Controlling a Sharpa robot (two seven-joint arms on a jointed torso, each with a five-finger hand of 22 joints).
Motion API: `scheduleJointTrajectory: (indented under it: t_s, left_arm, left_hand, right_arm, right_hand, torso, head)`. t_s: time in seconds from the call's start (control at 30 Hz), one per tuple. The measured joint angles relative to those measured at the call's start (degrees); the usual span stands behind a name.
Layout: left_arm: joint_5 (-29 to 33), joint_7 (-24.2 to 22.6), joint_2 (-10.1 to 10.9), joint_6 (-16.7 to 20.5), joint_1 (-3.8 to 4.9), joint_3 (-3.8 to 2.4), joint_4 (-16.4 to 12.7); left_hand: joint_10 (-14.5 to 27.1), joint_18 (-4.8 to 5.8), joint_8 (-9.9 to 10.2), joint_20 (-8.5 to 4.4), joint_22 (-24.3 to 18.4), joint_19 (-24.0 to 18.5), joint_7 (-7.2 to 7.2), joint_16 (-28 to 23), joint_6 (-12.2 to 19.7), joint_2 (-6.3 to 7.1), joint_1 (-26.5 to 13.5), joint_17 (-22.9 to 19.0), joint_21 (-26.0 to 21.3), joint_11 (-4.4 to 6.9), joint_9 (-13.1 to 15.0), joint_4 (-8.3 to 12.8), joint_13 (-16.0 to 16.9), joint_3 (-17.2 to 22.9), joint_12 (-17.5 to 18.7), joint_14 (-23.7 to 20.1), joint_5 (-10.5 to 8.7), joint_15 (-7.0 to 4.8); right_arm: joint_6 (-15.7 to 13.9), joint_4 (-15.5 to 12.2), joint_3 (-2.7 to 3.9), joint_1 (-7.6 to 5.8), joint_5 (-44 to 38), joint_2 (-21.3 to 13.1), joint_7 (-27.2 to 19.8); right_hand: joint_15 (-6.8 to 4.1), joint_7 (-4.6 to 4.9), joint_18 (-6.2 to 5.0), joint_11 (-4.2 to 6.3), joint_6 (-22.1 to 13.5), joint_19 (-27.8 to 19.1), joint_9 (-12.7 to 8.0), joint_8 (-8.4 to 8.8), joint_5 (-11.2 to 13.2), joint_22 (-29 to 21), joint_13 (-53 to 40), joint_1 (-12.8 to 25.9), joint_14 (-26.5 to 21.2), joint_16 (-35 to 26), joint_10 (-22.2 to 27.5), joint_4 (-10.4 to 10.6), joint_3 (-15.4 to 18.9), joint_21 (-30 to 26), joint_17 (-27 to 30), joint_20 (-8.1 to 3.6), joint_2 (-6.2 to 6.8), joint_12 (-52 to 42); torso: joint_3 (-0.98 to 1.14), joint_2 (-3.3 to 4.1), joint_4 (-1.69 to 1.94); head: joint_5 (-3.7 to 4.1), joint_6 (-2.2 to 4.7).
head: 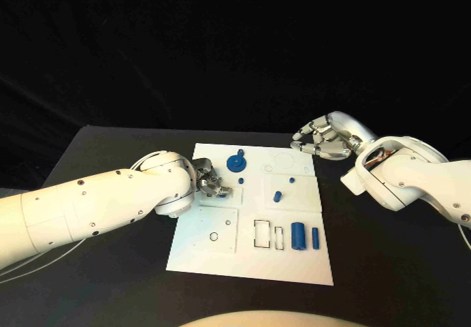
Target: Assemble the parts on the task board
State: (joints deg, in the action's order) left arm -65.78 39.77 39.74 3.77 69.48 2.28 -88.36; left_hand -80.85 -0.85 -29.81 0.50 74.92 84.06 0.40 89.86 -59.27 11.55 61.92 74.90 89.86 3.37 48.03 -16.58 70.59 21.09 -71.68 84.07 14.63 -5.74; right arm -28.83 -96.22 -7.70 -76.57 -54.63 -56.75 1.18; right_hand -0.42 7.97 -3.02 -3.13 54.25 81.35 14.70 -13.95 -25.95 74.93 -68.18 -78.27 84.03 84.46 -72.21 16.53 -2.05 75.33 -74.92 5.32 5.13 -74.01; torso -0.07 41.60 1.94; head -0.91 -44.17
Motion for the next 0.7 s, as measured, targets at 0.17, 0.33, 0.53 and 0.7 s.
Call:
scheduleJointTrajectory:
  t_s: [0.17,0.33,0.53,0.7]
  left_arm:
    - [0.09,0.08,0.21,-0.08,-0.16,-0.30,-0.32]
    - [0.26,0.23,0.39,-0.23,-0.28,-0.68,-0.63]
    - [0.38,0.35,0.63,-0.30,-0.08,-1.11,-1.13]
    - [0.51,0.38,0.96,-0.37,0.24,-1.53,-1.75]
  left_hand:
    - [0.01,0.00,0.22,0.00,0.00,0.00,0.00,0.00,0.00,-0.94,-0.35,0.00,0.00,-0.01,0.18,-0.13,-0.03,-3.60,0.00,0.00,0.00,0.00]
    - [0.01,0.00,0.36,0.00,0.00,0.00,0.00,0.00,0.00,-1.16,-0.12,0.00,0.00,-0.01,0.20,-0.15,-0.07,-4.79,0.00,0.00,0.00,0.00]
    - [0.01,0.00,0.36,0.00,0.00,0.00,0.00,0.00,0.00,-1.39,-0.34,0.00,0.00,-0.01,0.20,-0.15,-0.06,-5.12,0.00,0.00,0.00,0.00]
    - [0.01,0.01,0.36,0.00,-0.01,0.00,0.00,0.00,0.00,-1.39,-0.34,0.03,0.00,-0.01,0.18,-0.15,-0.14,-5.12,0.00,0.00,0.00,0.00]
  right_arm:
    - [0.00,0.05,0.00,0.00,0.00,0.00,0.00]
    - [-0.02,0.14,0.00,0.00,0.00,0.02,0.00]
    - [-0.04,0.24,0.00,0.00,0.00,0.05,0.00]
    - [-0.05,0.30,0.00,0.00,0.00,0.07,0.00]
  right_hand:
    - [0.00,0.00,0.00,0.00,0.00,0.00,0.00,0.00,0.00,0.00,0.00,0.00,0.00,0.00,0.00,0.00,0.00,0.00,0.00,0.00,0.00,0.00]
    - [0.00,0.00,0.00,0.00,0.00,0.00,0.00,0.00,0.00,-0.01,0.00,0.00,0.00,0.00,0.00,0.00,0.00,0.00,0.00,0.00,0.00,0.00]
    - [0.00,0.00,-0.01,0.00,0.00,0.00,0.00,0.00,0.00,-0.01,0.08,0.00,0.00,0.00,0.00,0.00,0.00,0.00,0.01,0.00,0.00,0.00]
    - [0.00,0.00,0.00,0.00,0.00,0.00,0.00,0.00,0.00,-0.01,0.08,0.00,0.00,0.00,0.00,0.00,0.00,0.00,0.01,0.00,0.00,0.00]
  torso:
    - [0.00,0.00,-0.01]
    - [0.01,0.00,-0.01]
    - [0.02,-0.04,-0.01]
    - [0.03,-0.05,-0.01]
  head:
    - [-0.02,0.04]
    - [0.01,0.14]
    - [-0.02,0.21]
    - [-0.08,0.31]
